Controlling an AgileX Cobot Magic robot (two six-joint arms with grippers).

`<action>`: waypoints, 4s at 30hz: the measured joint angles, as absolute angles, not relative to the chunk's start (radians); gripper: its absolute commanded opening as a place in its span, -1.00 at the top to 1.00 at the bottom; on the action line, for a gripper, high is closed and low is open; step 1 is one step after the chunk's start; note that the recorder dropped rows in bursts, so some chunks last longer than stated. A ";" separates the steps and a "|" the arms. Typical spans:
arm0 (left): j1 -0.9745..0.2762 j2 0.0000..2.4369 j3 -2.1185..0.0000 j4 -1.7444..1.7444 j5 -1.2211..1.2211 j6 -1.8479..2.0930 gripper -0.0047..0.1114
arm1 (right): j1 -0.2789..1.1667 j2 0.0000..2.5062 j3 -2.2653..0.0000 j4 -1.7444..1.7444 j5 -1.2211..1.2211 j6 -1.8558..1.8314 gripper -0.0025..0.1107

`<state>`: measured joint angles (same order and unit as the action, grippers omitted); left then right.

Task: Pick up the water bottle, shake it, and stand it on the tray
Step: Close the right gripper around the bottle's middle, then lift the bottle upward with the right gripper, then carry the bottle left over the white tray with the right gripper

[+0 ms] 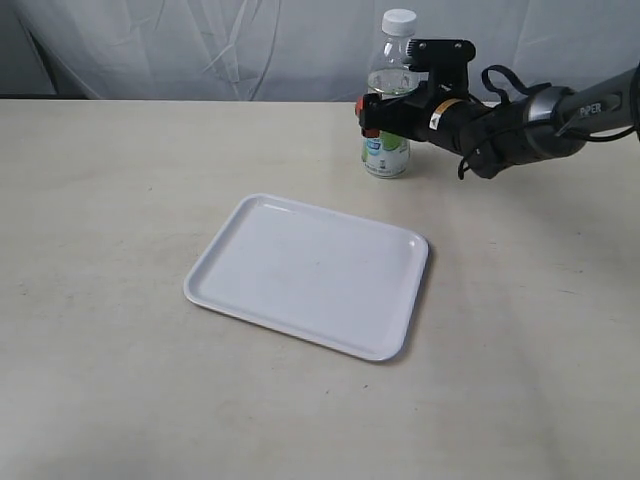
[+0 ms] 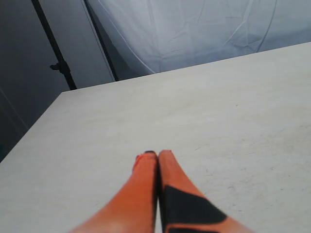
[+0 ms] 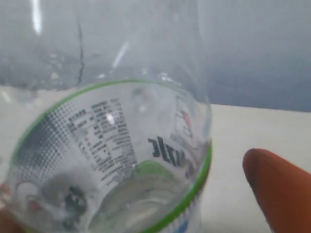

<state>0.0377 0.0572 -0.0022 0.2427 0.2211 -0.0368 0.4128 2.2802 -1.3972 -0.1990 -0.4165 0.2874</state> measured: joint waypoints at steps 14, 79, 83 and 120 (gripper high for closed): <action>0.038 0.057 -0.002 0.243 0.221 -0.037 0.92 | 0.413 2.334 -1.503 -0.203 -0.301 0.287 0.05; 0.038 0.057 -0.002 0.243 0.221 -0.037 0.92 | 0.718 1.376 -0.811 -0.404 0.117 0.583 0.97; 0.038 0.057 -0.002 0.243 0.221 -0.037 0.92 | 0.775 1.382 -0.815 -0.494 0.065 0.684 0.97; 0.038 0.057 -0.002 0.243 0.221 -0.037 0.92 | 0.929 1.158 -0.748 -0.525 0.133 0.581 0.97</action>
<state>0.0377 0.0572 -0.0022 0.2427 0.2211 -0.0368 0.9289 1.1579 -0.7481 -0.5254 0.1328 0.5814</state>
